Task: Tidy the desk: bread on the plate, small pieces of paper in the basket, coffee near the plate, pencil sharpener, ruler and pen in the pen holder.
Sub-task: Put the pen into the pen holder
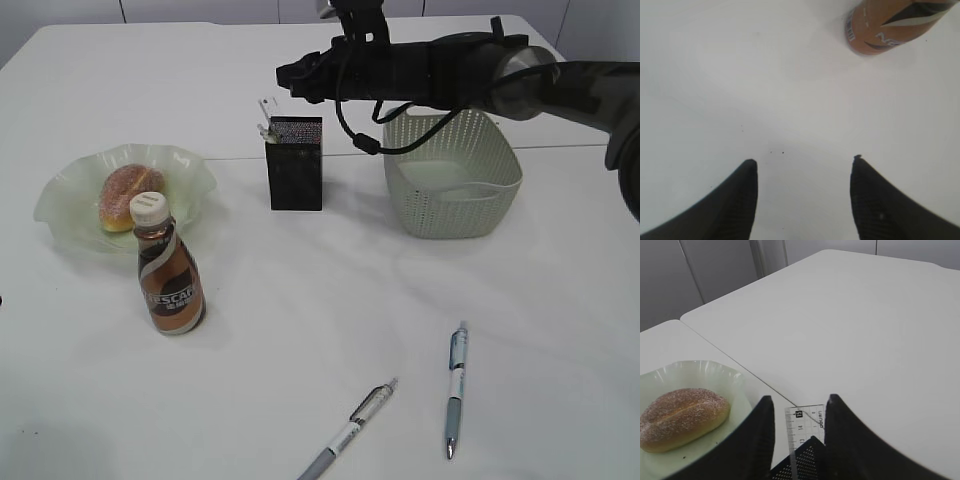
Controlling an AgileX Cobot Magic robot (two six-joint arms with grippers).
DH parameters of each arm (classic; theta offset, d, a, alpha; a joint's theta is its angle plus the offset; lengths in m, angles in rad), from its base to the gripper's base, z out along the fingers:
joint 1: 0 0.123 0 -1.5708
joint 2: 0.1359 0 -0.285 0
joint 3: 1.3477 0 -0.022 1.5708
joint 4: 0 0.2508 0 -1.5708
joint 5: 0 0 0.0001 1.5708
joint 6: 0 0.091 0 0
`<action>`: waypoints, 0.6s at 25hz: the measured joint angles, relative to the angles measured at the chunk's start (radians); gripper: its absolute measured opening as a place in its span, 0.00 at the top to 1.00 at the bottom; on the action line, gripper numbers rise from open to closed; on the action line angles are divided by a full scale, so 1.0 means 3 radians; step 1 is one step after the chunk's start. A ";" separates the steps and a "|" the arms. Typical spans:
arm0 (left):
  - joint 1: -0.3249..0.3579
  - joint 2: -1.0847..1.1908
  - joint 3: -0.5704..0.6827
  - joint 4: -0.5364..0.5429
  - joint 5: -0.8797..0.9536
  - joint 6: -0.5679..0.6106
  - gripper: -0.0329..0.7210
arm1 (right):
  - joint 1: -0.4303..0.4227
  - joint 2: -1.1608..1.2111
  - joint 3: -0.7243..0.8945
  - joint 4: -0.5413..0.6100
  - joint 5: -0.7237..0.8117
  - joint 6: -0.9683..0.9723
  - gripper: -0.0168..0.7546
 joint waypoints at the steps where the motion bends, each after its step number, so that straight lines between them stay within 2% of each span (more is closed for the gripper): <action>1: 0.0000 0.0000 0.0000 0.0000 0.0000 0.0000 0.38 | -0.0007 0.0000 0.0000 0.0005 0.0024 0.0040 0.65; 3: 0.0000 0.0000 0.0000 0.0000 0.0000 0.0000 0.38 | -0.0013 -0.0006 0.0000 -0.0046 0.0073 0.0205 0.64; 5: 0.0000 0.0000 0.0000 0.0000 0.0005 0.0000 0.38 | -0.0024 -0.0059 0.0000 -0.0313 0.0073 0.0549 0.64; 8: 0.0000 0.0000 0.0000 0.0000 0.0005 0.0000 0.38 | -0.0024 -0.0217 0.0000 -0.1027 0.0096 0.1479 0.64; 11: 0.0000 0.0000 0.0000 0.0000 0.0005 0.0000 0.38 | -0.0024 -0.0430 0.0000 -0.1902 0.0312 0.2546 0.64; 15: 0.0000 0.0000 0.0000 0.0000 0.0005 0.0000 0.38 | -0.0024 -0.0713 0.0000 -0.2461 0.0957 0.3440 0.64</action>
